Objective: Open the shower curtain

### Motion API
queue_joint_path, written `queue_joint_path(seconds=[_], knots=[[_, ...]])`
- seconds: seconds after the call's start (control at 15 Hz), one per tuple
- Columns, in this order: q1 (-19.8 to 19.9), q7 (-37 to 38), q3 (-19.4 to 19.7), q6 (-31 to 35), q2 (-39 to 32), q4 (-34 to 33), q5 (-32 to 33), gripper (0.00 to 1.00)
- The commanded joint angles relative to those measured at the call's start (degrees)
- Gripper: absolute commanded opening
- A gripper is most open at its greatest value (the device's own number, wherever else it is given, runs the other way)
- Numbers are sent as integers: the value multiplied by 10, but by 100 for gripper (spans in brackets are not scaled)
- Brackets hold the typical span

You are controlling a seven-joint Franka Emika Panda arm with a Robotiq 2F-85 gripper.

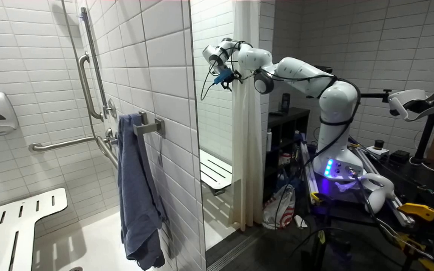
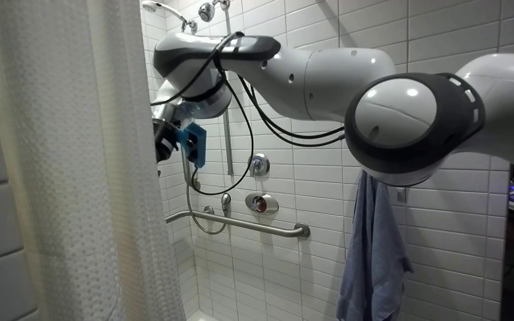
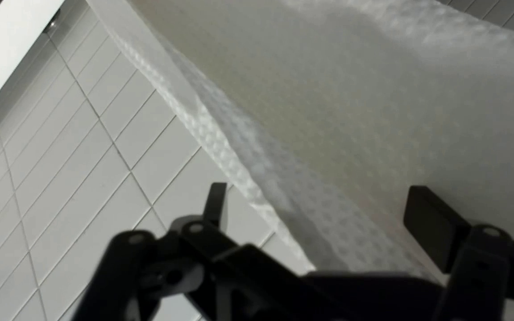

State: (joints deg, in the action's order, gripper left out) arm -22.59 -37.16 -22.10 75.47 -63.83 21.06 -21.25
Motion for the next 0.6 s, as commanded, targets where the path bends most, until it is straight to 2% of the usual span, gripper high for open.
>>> queue_joint_path(seconds=[0.0, 0.53], knots=[[12, 15, 7, 18, 9, 0, 9, 100], [47, 92, 38, 29, 41, -6, 39, 100]])
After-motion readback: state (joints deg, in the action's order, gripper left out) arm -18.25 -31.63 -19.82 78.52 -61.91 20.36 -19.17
